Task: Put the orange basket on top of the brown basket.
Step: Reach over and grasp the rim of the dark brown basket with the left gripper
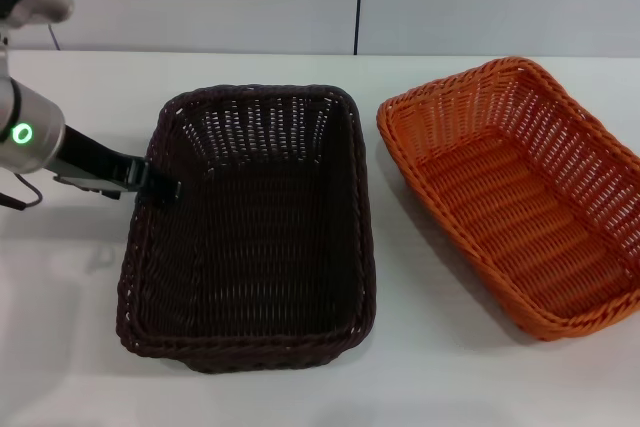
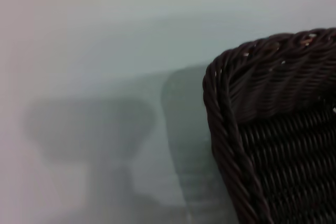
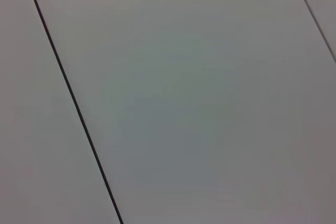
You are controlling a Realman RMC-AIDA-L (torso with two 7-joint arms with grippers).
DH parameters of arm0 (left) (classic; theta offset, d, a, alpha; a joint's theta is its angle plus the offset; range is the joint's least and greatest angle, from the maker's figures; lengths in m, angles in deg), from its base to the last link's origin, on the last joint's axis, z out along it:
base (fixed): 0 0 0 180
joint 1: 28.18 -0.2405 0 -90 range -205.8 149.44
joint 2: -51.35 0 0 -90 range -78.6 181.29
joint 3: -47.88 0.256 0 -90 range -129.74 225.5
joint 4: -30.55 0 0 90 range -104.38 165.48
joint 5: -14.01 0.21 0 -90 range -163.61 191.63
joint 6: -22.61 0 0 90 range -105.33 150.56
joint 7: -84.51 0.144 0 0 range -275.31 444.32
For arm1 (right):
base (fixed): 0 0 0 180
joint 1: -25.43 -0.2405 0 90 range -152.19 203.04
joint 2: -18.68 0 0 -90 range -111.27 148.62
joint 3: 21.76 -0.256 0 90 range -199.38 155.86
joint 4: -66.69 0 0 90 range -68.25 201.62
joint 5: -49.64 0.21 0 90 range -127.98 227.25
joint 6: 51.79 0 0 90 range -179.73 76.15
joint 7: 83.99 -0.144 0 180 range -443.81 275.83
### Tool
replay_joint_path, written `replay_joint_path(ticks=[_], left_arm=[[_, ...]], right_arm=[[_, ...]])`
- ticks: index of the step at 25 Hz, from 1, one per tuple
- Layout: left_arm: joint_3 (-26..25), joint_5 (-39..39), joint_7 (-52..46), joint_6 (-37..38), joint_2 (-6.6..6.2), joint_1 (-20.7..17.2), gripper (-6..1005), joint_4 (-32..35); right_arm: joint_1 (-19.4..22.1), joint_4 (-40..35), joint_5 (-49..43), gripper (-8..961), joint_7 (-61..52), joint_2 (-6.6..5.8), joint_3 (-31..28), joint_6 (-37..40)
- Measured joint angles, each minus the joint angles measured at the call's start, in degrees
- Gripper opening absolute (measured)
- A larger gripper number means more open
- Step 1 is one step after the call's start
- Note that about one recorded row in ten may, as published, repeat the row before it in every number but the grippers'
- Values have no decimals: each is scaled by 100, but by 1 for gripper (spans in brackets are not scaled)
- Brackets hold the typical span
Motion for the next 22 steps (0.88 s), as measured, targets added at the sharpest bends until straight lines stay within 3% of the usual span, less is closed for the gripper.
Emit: replay_joint_path(ticks=[13, 22], left_arm=[[298, -10, -11, 265, 11, 22, 672, 221], [299, -23, -15, 259, 12, 22, 367, 224]], right_arm=[[-86, -12, 0, 664, 0, -36, 0, -224], [-163, -18, 0, 664, 0, -61, 12, -234]])
